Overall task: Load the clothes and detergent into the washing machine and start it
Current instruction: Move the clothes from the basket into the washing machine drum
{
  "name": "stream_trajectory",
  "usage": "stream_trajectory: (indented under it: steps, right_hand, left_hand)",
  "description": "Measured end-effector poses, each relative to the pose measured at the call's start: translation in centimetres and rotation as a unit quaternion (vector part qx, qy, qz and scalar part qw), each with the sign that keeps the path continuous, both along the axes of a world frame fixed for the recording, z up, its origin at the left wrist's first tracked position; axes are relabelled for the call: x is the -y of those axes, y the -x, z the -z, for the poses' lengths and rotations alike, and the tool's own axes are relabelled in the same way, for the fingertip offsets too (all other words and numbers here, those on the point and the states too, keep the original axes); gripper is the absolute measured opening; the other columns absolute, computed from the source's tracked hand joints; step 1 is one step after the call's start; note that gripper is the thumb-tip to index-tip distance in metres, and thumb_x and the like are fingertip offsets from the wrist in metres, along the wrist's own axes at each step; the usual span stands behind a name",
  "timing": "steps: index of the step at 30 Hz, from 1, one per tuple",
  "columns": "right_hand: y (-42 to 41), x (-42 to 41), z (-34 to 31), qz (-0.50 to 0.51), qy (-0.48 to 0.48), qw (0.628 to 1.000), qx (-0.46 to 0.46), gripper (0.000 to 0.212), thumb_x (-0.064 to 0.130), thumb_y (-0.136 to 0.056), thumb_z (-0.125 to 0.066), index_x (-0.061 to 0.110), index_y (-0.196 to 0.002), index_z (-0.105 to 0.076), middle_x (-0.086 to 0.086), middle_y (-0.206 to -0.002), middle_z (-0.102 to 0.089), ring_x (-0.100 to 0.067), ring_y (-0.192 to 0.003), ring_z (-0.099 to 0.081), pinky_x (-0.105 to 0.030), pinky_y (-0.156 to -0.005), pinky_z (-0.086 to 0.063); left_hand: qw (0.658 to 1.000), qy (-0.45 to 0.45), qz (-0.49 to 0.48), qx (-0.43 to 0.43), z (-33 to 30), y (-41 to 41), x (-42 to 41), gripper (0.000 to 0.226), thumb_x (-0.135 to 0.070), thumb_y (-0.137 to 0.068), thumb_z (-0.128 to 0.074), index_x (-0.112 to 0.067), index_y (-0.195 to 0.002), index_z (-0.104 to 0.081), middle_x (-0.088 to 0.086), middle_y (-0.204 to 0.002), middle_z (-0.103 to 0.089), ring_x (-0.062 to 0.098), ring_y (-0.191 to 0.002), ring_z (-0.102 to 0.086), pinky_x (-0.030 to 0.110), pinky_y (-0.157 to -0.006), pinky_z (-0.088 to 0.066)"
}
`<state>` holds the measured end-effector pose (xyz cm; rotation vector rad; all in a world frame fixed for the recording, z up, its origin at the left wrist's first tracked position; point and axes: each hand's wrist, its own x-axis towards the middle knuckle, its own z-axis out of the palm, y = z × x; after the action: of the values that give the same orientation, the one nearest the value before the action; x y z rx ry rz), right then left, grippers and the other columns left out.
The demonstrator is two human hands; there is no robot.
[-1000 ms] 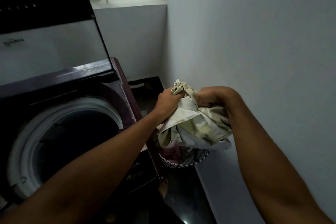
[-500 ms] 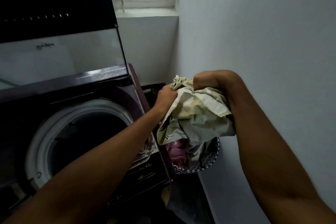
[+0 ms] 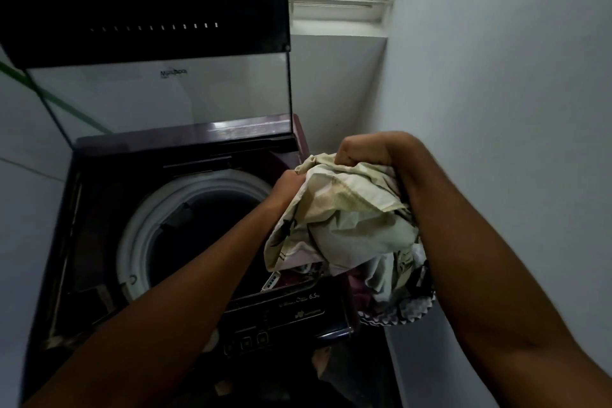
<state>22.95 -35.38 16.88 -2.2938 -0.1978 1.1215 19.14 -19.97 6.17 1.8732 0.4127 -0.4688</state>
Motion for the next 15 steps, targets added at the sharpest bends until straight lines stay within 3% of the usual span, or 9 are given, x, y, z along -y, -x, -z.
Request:
stream_trajectory:
  steps: [1, 4, 5, 7, 8, 10, 12, 14, 15]
  right_hand:
    - [0.2, -0.7, 0.3, 0.013, 0.000, 1.000, -0.003, 0.021, 0.007, -0.073, -0.050, 0.015, -0.053, -0.050, -0.004, -0.052, -0.042, -0.018, -0.045, -0.037, -0.023, -0.050, -0.032]
    - [0.3, -2.6, 2.6, 0.077, -0.034, 0.995, -0.054, 0.034, 0.003, -0.073, -0.044, 0.018, -0.043, -0.042, 0.000, -0.046, -0.034, -0.014, -0.038, -0.030, -0.020, -0.042, -0.027]
    - [0.3, -3.3, 3.3, 0.104, -0.055, 0.989, -0.084, 0.033, 0.005, -0.071, -0.045, 0.019, -0.041, -0.041, 0.000, -0.045, -0.033, -0.014, -0.037, -0.030, -0.020, -0.041, -0.027]
    - [-0.2, -4.4, 5.3, 0.141, -0.077, 0.978, -0.130, 0.036, 0.012, -0.078, -0.047, 0.019, -0.043, -0.043, 0.000, -0.045, -0.038, -0.014, -0.037, -0.036, -0.019, -0.042, -0.034]
    - [-0.4, -5.1, 6.2, 0.151, -0.084, 0.975, -0.143, 0.038, 0.017, -0.084, -0.048, 0.018, -0.046, -0.048, -0.001, -0.048, -0.045, -0.015, -0.040, -0.043, -0.020, -0.047, -0.039]
    - [-0.7, -6.5, 7.9, 0.166, -0.085, 0.969, -0.161, 0.028, 0.029, -0.082, -0.058, 0.018, -0.056, -0.057, -0.006, -0.058, -0.052, -0.021, -0.050, -0.051, -0.027, -0.059, -0.046]
    - [-0.6, -7.7, 9.5, 0.175, -0.070, 0.968, -0.165, 0.024, 0.036, -0.074, -0.068, 0.017, -0.067, -0.056, -0.006, -0.058, -0.048, -0.021, -0.048, -0.048, -0.027, -0.056, -0.043]
    - [-0.3, -8.6, 10.9, 0.190, -0.075, 0.964, -0.171, 0.029, 0.040, -0.075, -0.072, 0.018, -0.073, -0.053, -0.003, -0.058, -0.045, -0.018, -0.047, -0.043, -0.027, -0.050, -0.039]
    - [0.2, -9.1, 11.3, 0.204, -0.083, 0.959, -0.178, 0.029, 0.040, -0.079, -0.071, 0.017, -0.076, -0.053, -0.002, -0.060, -0.045, -0.017, -0.048, -0.042, -0.029, -0.049, -0.040]
  left_hand:
    - [1.000, 0.017, -0.021, -0.011, 0.2, 0.2, -0.7, 0.041, -0.014, -0.105, -0.036, 0.011, -0.135, -0.048, 0.028, -0.133, -0.055, 0.022, -0.097, -0.048, 0.031, -0.090, -0.046]
    - [0.996, 0.054, -0.071, -0.026, 1.0, 0.8, -3.5, 0.033, -0.023, -0.104, -0.047, -0.001, -0.125, -0.058, 0.010, -0.104, -0.057, 0.022, -0.094, -0.056, 0.021, -0.063, -0.042]
    - [0.995, 0.059, -0.084, -0.020, 1.1, 1.3, -4.5, 0.029, -0.031, -0.100, -0.055, -0.009, -0.119, -0.059, 0.005, -0.104, -0.058, 0.020, -0.097, -0.056, 0.021, -0.065, -0.044]
    - [0.989, 0.079, -0.127, -0.014, 3.0, 1.9, -6.8, 0.064, -0.051, -0.080, -0.069, -0.010, -0.127, -0.057, 0.003, -0.120, -0.064, 0.020, -0.107, -0.060, 0.030, -0.088, -0.052]
    - [0.986, 0.081, -0.149, -0.005, 3.5, 2.4, -7.9, 0.072, -0.053, -0.075, -0.070, -0.013, -0.133, -0.055, 0.005, -0.125, -0.064, 0.022, -0.110, -0.062, 0.039, -0.097, -0.052]
    - [0.987, 0.041, -0.150, 0.030, 4.7, 3.3, -9.9, 0.050, -0.040, -0.091, -0.062, -0.016, -0.134, -0.057, 0.005, -0.129, -0.064, 0.021, -0.114, -0.061, 0.041, -0.103, -0.048]
    - [0.986, -0.005, -0.150, 0.073, 4.6, 4.0, -11.1, 0.032, -0.034, -0.102, -0.050, -0.016, -0.125, -0.064, 0.005, -0.124, -0.066, 0.019, -0.112, -0.061, 0.038, -0.102, -0.048]
    - [0.985, 0.051, -0.133, 0.097, 4.3, 4.8, -11.8, 0.035, -0.044, -0.100, -0.051, -0.020, -0.121, -0.065, 0.001, -0.121, -0.068, 0.018, -0.112, -0.063, 0.043, -0.103, -0.048]
    - [0.985, 0.097, -0.111, 0.094, 4.3, 5.3, -11.7, 0.046, -0.053, -0.093, -0.058, -0.020, -0.126, -0.062, 0.000, -0.125, -0.066, 0.016, -0.115, -0.062, 0.044, -0.105, -0.048]
